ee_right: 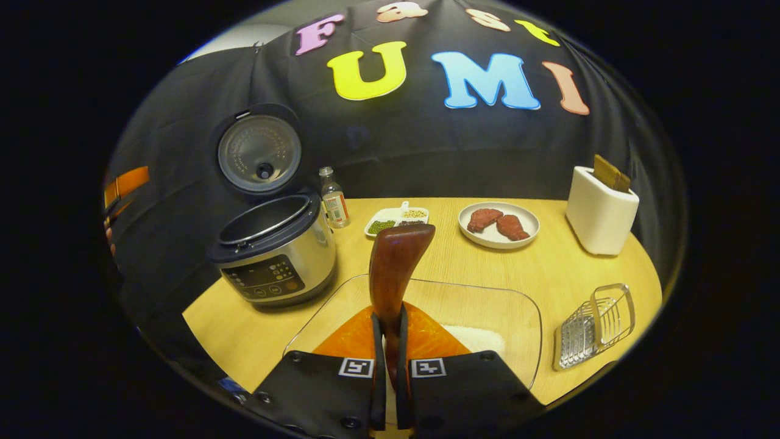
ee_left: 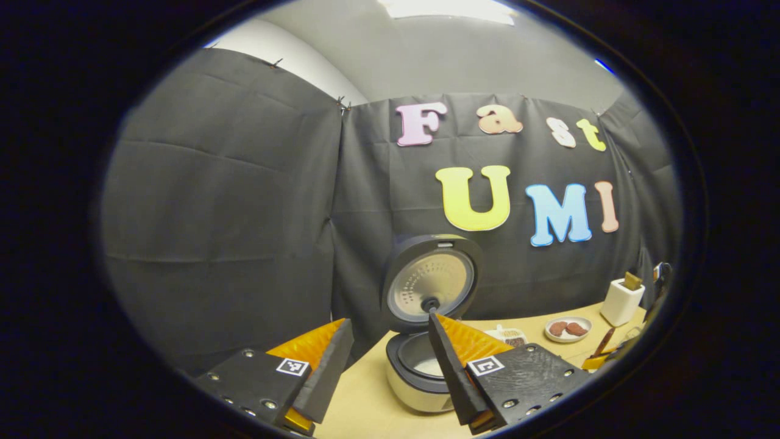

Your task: Close the left gripper, press the button to open the rice cooker; take a wooden spoon from the chopstick holder with the right hand, scoop a spoonful of rice and pour it into the rice cooker, then put the wooden spoon back into the chopstick holder.

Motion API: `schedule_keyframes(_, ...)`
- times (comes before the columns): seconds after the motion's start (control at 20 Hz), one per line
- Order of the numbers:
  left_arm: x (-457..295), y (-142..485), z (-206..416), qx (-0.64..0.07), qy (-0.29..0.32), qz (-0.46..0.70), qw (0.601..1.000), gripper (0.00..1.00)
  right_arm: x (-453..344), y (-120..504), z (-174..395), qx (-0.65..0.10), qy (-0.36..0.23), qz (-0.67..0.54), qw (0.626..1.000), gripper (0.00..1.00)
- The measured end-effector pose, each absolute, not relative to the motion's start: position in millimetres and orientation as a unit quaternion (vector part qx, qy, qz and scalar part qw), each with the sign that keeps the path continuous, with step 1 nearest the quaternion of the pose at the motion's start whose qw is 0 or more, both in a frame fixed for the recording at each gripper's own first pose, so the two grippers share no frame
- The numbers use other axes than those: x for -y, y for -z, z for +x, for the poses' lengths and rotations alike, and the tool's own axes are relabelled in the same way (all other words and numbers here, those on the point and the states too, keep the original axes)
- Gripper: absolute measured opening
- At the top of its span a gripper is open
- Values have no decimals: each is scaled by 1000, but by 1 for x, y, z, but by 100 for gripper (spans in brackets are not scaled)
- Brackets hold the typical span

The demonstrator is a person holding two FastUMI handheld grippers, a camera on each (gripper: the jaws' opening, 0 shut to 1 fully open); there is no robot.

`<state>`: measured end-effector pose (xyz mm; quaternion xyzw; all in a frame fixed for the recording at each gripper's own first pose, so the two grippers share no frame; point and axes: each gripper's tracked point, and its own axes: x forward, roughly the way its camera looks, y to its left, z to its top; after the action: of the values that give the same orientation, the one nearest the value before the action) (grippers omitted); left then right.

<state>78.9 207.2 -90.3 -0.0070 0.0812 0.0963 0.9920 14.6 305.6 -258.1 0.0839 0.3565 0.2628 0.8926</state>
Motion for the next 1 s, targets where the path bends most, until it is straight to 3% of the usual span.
schedule_keyframes(0.35,-197,77,76,-75,-92,1,993,77,-276,275,23,-434,-189,293,831,8)
schedule_keyframes(0.5,-196,71,76,-71,-92,3,993,77,-259,271,28,-433,-173,327,822,5)
schedule_keyframes(0.55,-194,70,77,-70,-92,3,993,77,-256,267,30,-432,-170,341,817,8)
schedule_keyframes(1.0,-186,67,86,-62,-88,4,994,77,-244,207,75,-399,-162,440,788,8)
